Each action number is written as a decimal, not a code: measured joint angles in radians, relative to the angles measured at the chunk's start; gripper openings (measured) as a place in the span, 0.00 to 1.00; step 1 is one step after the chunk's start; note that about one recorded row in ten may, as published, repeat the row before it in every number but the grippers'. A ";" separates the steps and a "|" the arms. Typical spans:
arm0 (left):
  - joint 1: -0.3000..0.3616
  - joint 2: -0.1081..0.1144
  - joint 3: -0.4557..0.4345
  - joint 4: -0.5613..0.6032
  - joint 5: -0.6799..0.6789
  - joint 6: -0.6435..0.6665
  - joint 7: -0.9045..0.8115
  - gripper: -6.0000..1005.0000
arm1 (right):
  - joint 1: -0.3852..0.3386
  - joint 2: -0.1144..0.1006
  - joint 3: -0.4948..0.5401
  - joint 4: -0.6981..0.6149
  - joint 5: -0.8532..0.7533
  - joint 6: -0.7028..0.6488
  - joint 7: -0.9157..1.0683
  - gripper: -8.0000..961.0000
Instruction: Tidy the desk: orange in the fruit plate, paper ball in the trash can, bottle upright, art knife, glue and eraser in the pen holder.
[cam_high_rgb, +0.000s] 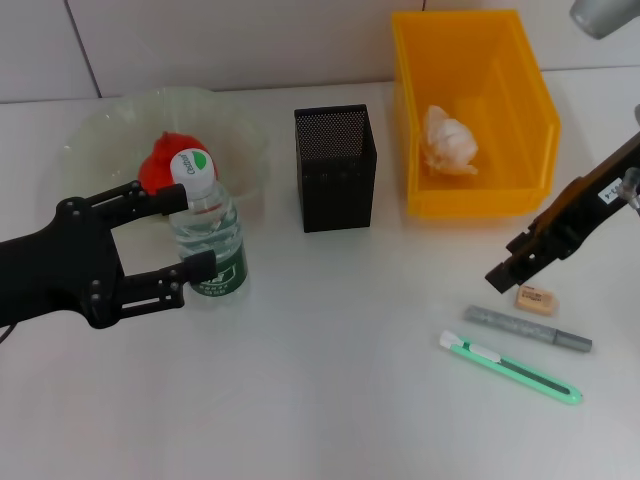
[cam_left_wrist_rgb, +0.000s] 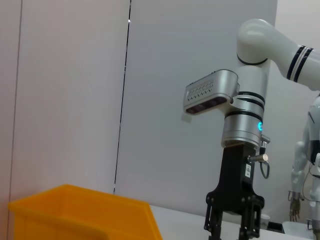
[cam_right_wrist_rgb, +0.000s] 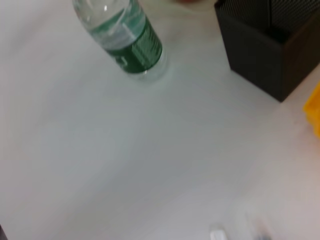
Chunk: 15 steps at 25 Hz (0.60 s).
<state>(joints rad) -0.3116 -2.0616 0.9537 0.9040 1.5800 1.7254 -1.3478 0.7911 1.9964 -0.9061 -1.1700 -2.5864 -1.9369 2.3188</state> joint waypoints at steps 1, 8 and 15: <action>-0.001 0.000 0.000 -0.002 0.000 -0.001 0.000 0.80 | 0.001 0.002 -0.015 -0.001 -0.009 -0.002 0.004 0.66; -0.009 0.000 0.000 -0.006 0.000 -0.007 -0.001 0.80 | 0.007 0.012 -0.078 -0.013 -0.077 -0.008 0.030 0.66; -0.025 0.001 -0.002 -0.032 0.000 -0.009 0.000 0.80 | 0.010 0.033 -0.121 -0.032 -0.102 -0.006 0.041 0.66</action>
<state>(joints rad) -0.3367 -2.0606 0.9521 0.8720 1.5802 1.7160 -1.3474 0.8013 2.0295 -1.0268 -1.2024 -2.6885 -1.9433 2.3593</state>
